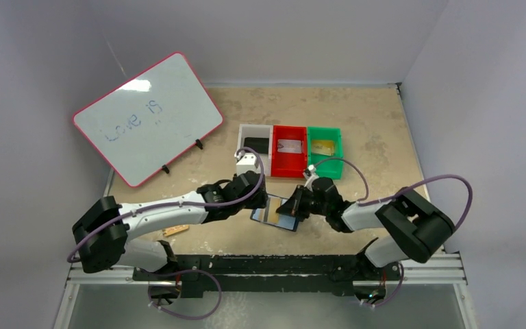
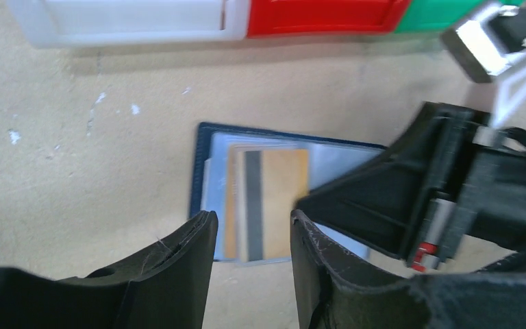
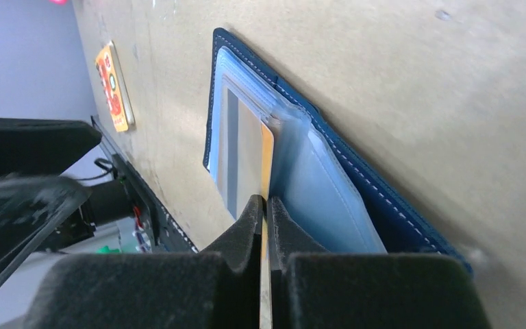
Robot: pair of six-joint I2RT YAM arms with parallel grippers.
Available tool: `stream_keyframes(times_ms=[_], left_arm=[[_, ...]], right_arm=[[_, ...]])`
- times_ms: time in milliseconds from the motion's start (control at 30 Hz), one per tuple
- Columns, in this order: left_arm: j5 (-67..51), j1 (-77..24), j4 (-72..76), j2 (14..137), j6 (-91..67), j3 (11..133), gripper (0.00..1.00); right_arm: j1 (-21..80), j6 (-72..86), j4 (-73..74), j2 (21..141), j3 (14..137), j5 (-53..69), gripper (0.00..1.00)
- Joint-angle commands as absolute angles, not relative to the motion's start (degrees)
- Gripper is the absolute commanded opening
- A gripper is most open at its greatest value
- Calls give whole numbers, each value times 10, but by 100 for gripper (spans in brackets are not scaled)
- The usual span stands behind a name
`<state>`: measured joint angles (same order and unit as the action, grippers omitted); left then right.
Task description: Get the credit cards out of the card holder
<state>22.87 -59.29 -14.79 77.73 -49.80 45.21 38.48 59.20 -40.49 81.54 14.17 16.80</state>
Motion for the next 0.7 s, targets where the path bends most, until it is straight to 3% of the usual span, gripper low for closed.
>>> stream_keyframes(times_ms=[0, 267, 667], left_arm=[[182, -598, -92, 767, -477, 461, 44], [158, -605, -62, 827, -494, 443, 40], [241, -605, -124, 904, -531, 431, 28]], right_arm=[[384, 511, -423, 878, 187, 234, 0], [383, 511, -472, 953, 212, 271, 0], [375, 578, -429, 905, 179, 191, 0]])
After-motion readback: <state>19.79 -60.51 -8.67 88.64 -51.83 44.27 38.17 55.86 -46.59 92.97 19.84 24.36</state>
